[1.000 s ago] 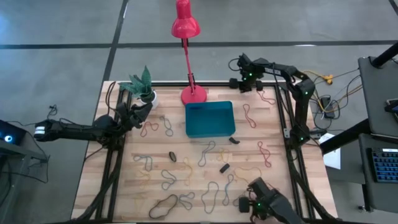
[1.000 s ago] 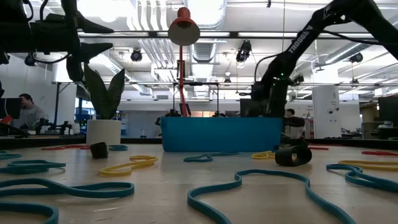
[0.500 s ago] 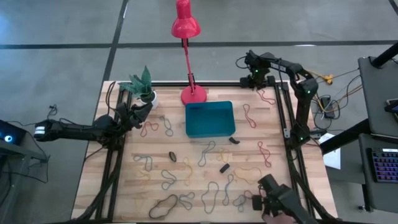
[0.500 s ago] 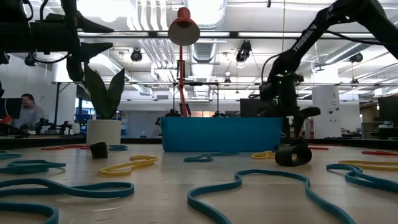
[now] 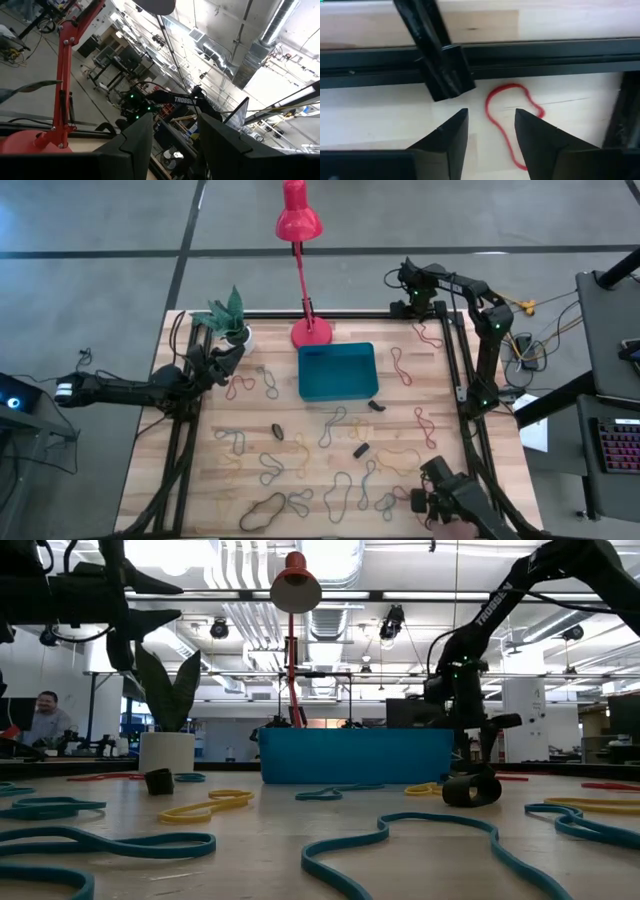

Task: Pick and place rubber bands into bin
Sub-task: Put the red rubber band into the blue bin

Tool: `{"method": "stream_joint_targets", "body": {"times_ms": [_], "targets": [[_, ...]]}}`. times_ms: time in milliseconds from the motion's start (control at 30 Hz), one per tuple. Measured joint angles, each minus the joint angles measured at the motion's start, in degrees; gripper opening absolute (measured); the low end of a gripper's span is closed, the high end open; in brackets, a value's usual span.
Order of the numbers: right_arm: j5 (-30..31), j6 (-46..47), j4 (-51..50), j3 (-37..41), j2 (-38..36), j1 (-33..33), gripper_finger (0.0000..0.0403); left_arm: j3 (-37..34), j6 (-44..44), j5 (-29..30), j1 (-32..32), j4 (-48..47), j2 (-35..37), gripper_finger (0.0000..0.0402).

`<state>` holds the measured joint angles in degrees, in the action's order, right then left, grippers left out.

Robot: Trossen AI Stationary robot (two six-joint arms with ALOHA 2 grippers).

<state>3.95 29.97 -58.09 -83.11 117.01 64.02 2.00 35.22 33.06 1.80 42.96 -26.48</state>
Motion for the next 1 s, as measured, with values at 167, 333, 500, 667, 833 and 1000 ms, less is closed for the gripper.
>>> {"method": "stream_joint_targets", "body": {"times_ms": [167, 333, 500, 667, 833, 1000], "targets": [[0.24, 0.04, -0.10, 0.08, 2.01, -0.25, 0.0130, 0.00, 0.09, 0.02, 0.00, 0.03, 0.00, 0.0141], [0.10, -0.31, -0.09, -0.02, 2.34, -0.25, 0.0127, 0.00, 0.37, 0.04, 0.00, 0.02, -0.02, 0.0141], [-1.38, -2.78, 0.45, 0.14, 2.36, 0.35, 0.0103, 0.00, 0.35, 0.53, 0.00, 0.02, -0.11, 0.0141], [-2.08, -5.60, 1.36, 0.73, 2.34, 1.09, 0.0064, 0.00, 0.35, 1.08, 0.00, 0.02, 0.00, 0.0141], [-2.31, -7.29, 1.87, 0.90, 2.34, 1.43, 0.0048, -0.02, 0.35, 1.58, 0.00, 0.02, 0.00, 0.0141], [-5.62, -8.98, 3.85, 2.30, 2.23, 2.09, 0.0044, -0.02, 0.35, 1.99, 0.00, 0.02, 0.00, 0.0141]]}}
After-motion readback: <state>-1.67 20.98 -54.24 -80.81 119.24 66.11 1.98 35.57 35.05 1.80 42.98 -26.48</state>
